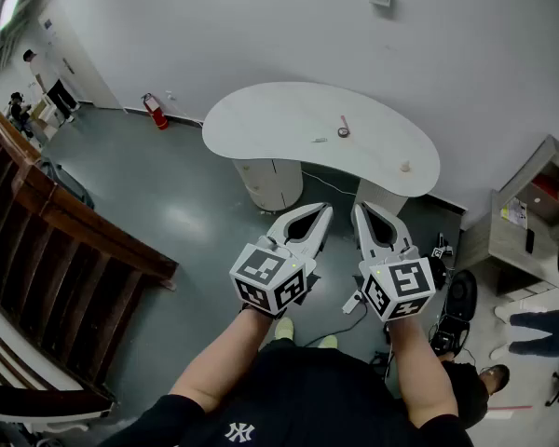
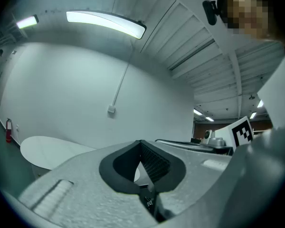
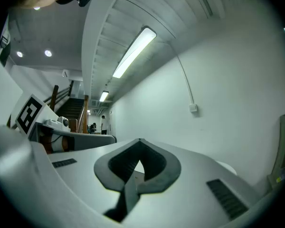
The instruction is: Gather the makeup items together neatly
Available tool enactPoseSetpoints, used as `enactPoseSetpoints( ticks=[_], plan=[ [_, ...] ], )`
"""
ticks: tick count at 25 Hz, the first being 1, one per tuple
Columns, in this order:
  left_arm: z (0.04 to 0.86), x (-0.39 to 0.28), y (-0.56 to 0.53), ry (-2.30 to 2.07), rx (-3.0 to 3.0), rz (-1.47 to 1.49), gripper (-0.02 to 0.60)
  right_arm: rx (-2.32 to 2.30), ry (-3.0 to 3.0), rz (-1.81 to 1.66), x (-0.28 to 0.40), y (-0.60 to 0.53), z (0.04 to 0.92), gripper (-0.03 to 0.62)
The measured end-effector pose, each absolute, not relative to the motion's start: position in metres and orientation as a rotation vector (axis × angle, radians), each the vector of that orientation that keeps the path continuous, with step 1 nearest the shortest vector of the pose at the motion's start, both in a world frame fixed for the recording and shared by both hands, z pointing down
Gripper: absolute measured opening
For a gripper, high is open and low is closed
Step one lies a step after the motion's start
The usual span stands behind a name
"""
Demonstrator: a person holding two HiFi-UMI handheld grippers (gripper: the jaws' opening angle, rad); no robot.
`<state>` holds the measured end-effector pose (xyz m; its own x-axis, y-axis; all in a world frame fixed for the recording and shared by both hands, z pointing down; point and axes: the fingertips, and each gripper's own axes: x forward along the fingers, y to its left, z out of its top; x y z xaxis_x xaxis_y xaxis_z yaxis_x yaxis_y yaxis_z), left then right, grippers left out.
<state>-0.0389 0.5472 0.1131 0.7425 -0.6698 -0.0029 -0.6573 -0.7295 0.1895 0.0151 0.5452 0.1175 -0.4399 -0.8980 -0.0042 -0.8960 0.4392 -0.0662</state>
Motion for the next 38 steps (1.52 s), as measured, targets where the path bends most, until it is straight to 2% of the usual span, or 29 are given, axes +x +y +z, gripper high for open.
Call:
enactPoseSetpoints(
  ticks=[13,21,38],
  plan=[
    [0.121,-0.021,0.559,-1.085,2.765,-0.050,0.009,-1.553,2.636,-0.173,0.030,0.556,0.125,0.014],
    [0.131,-0.033,0.536,-1.110,2.739,-0.027,0.009,-1.530,2.567,-0.288,0.038,0.538,0.132,0.014],
    [0.164,-0.066,0.375,-1.006,2.771,0.030,0.009,-1.677,2.548,-0.325,-0.005,0.383,0.157,0.014]
  ],
)
